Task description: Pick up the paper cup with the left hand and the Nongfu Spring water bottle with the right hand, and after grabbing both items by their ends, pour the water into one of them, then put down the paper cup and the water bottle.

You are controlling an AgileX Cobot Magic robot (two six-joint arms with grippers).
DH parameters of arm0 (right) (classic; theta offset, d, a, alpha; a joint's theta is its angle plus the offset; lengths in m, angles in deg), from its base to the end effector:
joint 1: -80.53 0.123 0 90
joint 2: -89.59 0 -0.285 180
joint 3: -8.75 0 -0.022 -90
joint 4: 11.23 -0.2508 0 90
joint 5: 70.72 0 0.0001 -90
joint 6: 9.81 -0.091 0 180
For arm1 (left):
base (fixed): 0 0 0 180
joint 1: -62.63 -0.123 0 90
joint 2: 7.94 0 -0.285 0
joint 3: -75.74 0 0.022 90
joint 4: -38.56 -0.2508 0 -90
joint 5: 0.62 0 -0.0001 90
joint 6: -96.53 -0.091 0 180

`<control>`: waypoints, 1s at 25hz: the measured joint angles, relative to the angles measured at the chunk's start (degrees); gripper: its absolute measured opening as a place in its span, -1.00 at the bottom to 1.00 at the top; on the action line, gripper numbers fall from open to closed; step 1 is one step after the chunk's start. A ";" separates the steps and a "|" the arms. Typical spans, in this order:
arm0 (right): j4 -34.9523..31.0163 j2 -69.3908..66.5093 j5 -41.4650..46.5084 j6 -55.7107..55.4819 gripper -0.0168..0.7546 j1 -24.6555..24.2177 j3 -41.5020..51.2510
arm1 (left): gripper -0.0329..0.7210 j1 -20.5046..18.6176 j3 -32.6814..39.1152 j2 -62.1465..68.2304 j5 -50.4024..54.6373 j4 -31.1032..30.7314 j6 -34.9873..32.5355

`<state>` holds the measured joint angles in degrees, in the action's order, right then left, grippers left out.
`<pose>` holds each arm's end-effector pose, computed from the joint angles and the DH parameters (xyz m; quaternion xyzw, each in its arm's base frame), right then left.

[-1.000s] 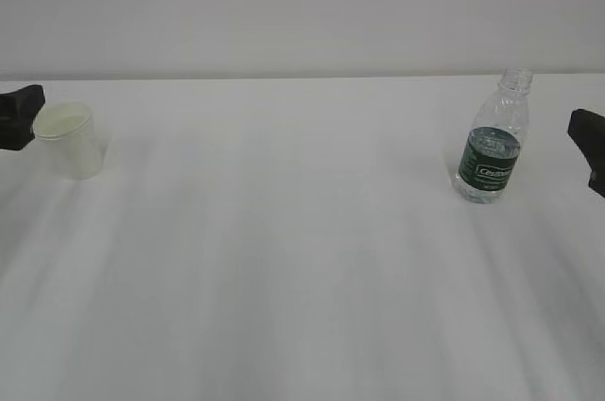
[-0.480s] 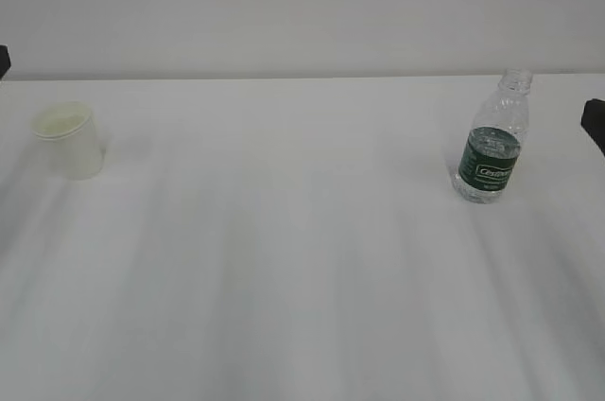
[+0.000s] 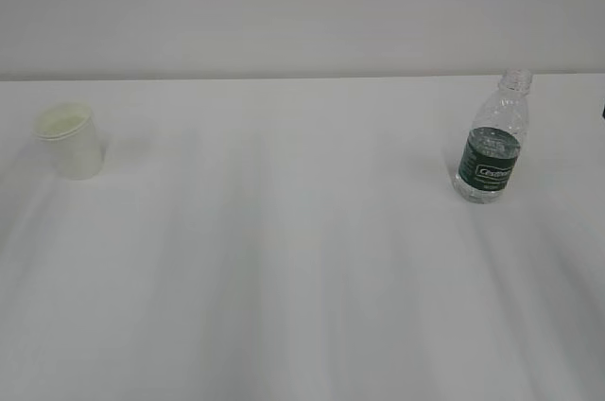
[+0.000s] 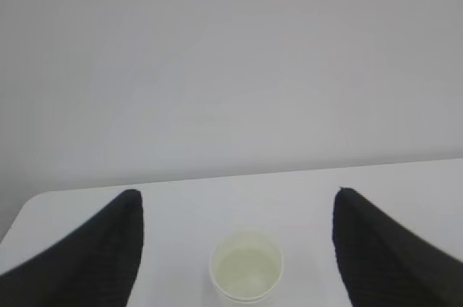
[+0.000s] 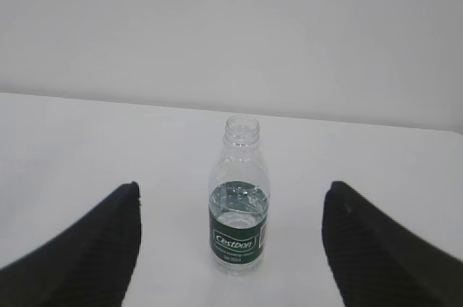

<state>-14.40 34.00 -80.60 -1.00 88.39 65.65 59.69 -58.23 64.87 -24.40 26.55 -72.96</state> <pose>0.1664 0.0221 0.2625 -0.0891 0.7755 0.0082 0.6250 0.2364 0.0045 0.2847 0.0125 0.7401 -0.0109 0.6722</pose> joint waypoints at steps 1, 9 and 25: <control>0.00 0.76 0.59 0.00 0.56 0.00 0.00 | 0.64 0.00 0.00 -1.25 1.35 0.00 0.00; 0.00 6.63 6.41 0.00 0.57 0.00 0.00 | 0.60 0.00 0.13 -11.89 13.35 0.00 0.10; 1.98 14.15 32.21 0.00 0.57 0.00 -7.28 | 0.59 0.00 0.26 -28.09 36.40 1.48 0.10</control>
<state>-12.42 48.15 -48.39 -1.00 88.39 58.36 59.69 -57.97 36.78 12.01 28.03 -72.86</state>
